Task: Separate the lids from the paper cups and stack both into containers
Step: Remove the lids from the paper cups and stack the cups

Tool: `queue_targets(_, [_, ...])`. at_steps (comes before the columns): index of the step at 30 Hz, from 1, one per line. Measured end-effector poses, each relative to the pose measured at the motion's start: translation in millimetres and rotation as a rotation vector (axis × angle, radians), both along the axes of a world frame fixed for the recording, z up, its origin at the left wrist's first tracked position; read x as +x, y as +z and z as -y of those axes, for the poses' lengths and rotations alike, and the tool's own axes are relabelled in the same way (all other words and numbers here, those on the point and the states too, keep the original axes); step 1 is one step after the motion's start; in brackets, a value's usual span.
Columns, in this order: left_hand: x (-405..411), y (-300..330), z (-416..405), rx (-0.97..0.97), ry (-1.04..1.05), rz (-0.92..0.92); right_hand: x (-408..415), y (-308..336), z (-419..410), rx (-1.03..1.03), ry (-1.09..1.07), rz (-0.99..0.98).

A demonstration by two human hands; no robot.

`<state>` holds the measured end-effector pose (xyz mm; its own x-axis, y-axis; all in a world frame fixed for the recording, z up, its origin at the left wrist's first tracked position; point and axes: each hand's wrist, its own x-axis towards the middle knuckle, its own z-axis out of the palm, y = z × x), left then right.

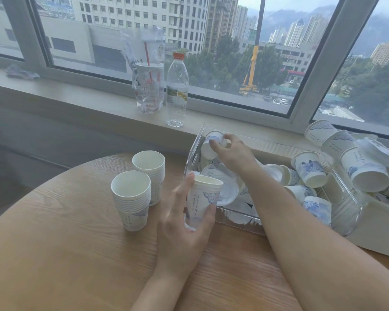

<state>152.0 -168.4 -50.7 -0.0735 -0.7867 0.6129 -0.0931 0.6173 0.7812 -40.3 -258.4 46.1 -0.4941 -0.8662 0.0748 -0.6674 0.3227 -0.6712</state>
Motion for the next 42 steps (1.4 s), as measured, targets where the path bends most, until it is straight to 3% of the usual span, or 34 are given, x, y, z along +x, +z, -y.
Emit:
queue_targets(15, [1.2,1.2,-1.8,0.002,-0.002,0.006,2.8,0.3,-6.7,-0.255,-0.07,0.412])
queue_targets(20, [1.7,1.6,-4.2,0.002,0.006,0.013,23.1,17.8,-72.3,-0.441,0.174,0.519])
queue_targets(26, [1.0,1.7,-10.4,-0.025,0.013,0.037,29.4,1.7,-118.0,-0.478,0.321,0.436])
queue_targets(35, [-8.1,6.2,-24.7,-0.101,-0.04,0.101,27.8,-19.7,-155.2,-0.42,0.278,0.352])
queue_targets(42, [-15.3,2.6,-33.3,-0.033,-0.12,0.089,27.9,-32.0,-192.4,-0.4,0.249,0.325])
